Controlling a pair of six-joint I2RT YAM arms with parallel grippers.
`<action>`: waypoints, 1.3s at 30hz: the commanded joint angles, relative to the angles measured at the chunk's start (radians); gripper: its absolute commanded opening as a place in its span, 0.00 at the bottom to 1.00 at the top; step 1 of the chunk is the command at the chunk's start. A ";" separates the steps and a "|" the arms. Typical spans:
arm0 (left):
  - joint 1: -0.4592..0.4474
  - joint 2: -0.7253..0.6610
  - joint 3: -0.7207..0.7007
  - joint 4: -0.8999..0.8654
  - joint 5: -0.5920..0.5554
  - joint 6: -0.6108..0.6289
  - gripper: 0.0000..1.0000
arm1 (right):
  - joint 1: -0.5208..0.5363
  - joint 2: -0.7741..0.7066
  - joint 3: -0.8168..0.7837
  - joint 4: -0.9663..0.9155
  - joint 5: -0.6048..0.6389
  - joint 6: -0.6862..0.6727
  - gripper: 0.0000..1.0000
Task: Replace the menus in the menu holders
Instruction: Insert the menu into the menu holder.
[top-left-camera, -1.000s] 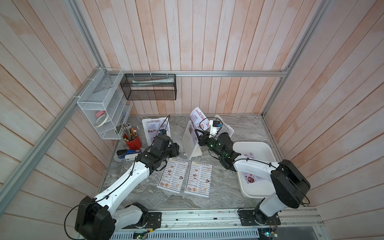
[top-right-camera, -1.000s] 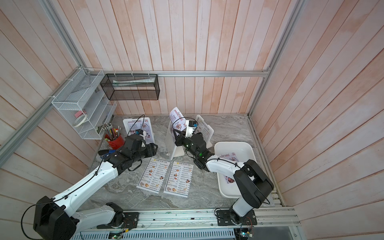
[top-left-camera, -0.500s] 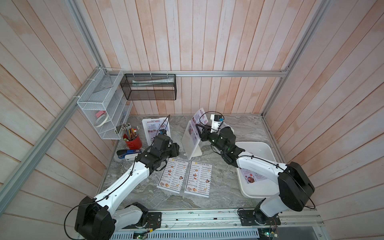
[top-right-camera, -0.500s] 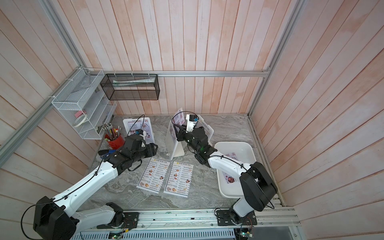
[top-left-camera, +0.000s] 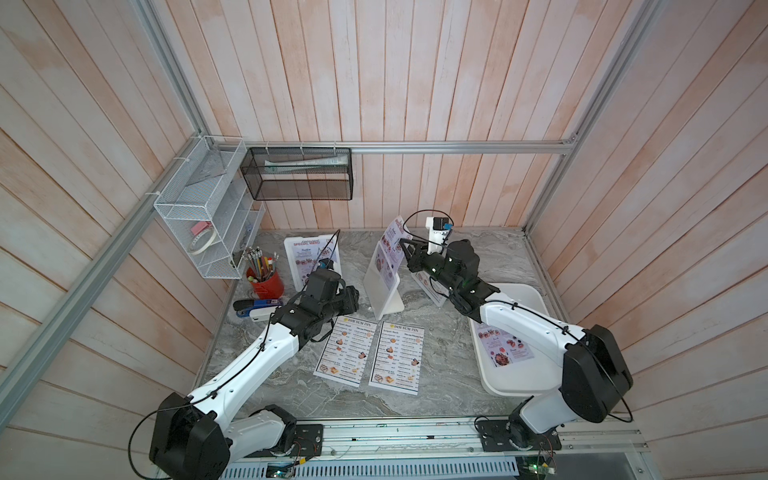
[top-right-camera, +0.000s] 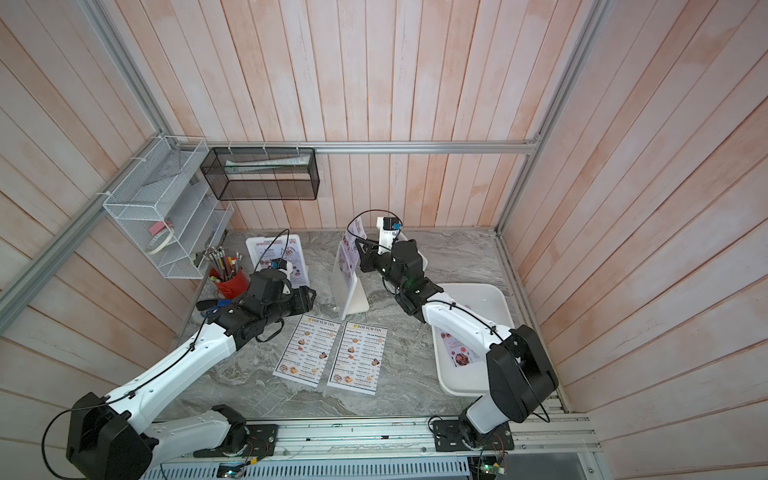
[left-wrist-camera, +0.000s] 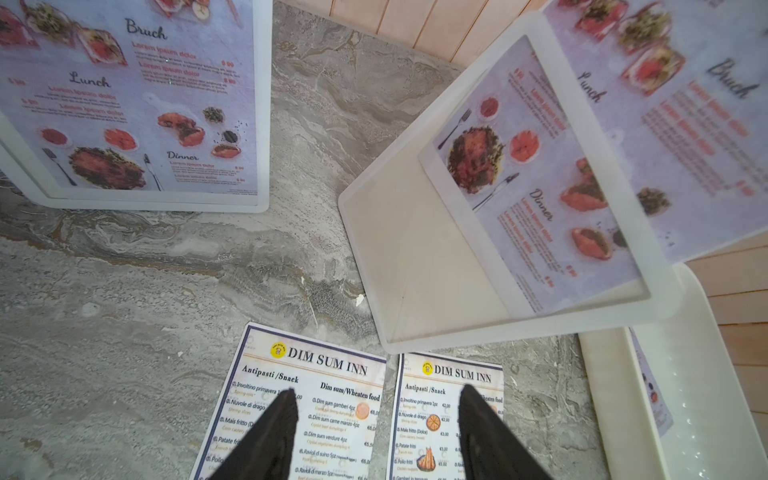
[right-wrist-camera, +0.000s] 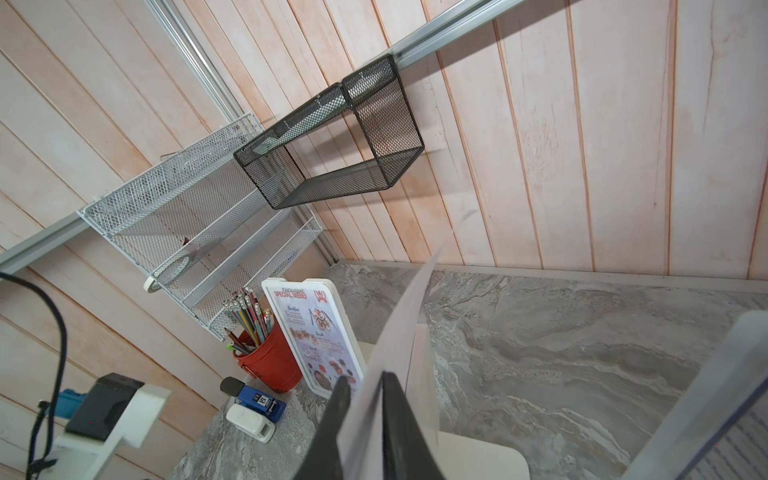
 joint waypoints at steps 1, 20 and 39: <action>-0.004 -0.004 0.037 0.008 0.007 0.003 0.64 | 0.000 0.017 0.028 -0.043 -0.046 0.002 0.11; -0.005 -0.002 0.044 0.013 0.010 -0.006 0.64 | 0.061 -0.004 -0.116 0.032 -0.031 0.092 0.07; -0.007 -0.020 0.030 0.018 0.009 -0.012 0.64 | 0.064 -0.008 -0.069 -0.063 0.001 0.047 0.06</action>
